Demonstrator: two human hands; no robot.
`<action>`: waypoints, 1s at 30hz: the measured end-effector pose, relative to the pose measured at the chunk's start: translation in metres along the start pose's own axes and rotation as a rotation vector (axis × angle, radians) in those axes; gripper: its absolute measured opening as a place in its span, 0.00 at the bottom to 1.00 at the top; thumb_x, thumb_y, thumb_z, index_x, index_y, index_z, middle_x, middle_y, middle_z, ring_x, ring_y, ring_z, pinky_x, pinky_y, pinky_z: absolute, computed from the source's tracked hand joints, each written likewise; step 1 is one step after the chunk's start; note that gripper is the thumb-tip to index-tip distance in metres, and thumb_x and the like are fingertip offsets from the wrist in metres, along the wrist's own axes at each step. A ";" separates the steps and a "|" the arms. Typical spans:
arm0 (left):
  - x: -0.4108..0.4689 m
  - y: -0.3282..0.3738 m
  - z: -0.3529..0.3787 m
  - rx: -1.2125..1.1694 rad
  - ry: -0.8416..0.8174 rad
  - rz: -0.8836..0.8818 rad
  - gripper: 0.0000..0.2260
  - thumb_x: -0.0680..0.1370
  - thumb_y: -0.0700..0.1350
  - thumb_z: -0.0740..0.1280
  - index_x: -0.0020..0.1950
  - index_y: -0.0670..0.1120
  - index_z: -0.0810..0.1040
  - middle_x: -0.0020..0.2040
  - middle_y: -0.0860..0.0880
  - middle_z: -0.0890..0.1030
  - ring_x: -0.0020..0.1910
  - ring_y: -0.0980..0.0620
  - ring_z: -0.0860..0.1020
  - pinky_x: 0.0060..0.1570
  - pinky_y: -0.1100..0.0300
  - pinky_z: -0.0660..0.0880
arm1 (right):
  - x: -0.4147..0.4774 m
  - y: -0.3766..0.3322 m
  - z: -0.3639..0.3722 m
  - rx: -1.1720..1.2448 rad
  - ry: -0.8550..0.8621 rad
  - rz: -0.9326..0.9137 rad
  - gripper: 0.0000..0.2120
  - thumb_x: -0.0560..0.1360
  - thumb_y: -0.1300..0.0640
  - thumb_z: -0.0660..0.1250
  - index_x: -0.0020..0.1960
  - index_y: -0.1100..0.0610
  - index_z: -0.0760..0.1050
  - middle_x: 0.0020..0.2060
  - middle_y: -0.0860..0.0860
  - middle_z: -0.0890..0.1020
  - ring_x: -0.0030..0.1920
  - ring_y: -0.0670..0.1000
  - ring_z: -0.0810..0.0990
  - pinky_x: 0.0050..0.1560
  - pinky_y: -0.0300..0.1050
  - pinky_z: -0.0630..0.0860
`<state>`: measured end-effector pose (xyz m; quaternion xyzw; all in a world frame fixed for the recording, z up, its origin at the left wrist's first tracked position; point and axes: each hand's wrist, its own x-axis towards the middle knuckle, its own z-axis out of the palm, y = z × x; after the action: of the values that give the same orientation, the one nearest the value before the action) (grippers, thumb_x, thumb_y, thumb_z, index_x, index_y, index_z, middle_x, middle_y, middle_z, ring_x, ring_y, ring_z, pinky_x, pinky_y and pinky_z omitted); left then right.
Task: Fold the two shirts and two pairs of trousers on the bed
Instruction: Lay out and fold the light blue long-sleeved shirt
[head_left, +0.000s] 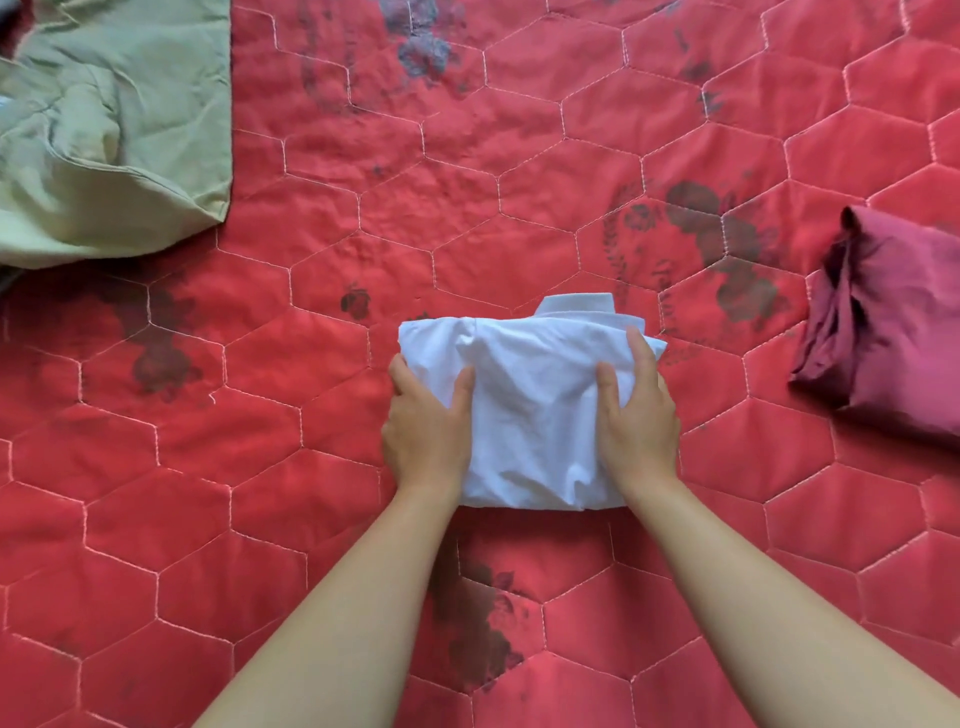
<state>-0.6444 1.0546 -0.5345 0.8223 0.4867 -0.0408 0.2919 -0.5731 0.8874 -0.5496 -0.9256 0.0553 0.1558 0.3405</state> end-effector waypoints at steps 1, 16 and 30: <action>-0.003 0.002 0.000 -0.019 -0.018 0.018 0.29 0.75 0.61 0.63 0.67 0.44 0.61 0.55 0.38 0.78 0.52 0.36 0.77 0.46 0.49 0.69 | -0.001 0.004 -0.005 0.036 0.011 -0.004 0.22 0.79 0.47 0.57 0.72 0.43 0.60 0.66 0.53 0.72 0.63 0.58 0.72 0.53 0.45 0.67; -0.101 0.184 -0.024 -0.300 -0.168 0.261 0.26 0.73 0.58 0.67 0.66 0.49 0.64 0.57 0.46 0.79 0.55 0.41 0.77 0.48 0.53 0.68 | 0.005 0.015 -0.230 0.116 0.257 -0.017 0.21 0.79 0.53 0.59 0.71 0.52 0.64 0.69 0.48 0.71 0.68 0.51 0.69 0.59 0.31 0.60; -0.156 0.313 0.165 0.000 -0.158 0.250 0.32 0.76 0.59 0.60 0.75 0.49 0.53 0.72 0.45 0.62 0.69 0.41 0.65 0.61 0.46 0.66 | 0.165 0.176 -0.335 -0.124 0.030 0.112 0.24 0.80 0.52 0.56 0.75 0.50 0.57 0.70 0.58 0.61 0.68 0.59 0.65 0.64 0.50 0.63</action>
<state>-0.4320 0.7358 -0.4778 0.8709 0.3559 -0.0687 0.3320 -0.3697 0.5369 -0.4698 -0.9425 0.1025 0.1641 0.2726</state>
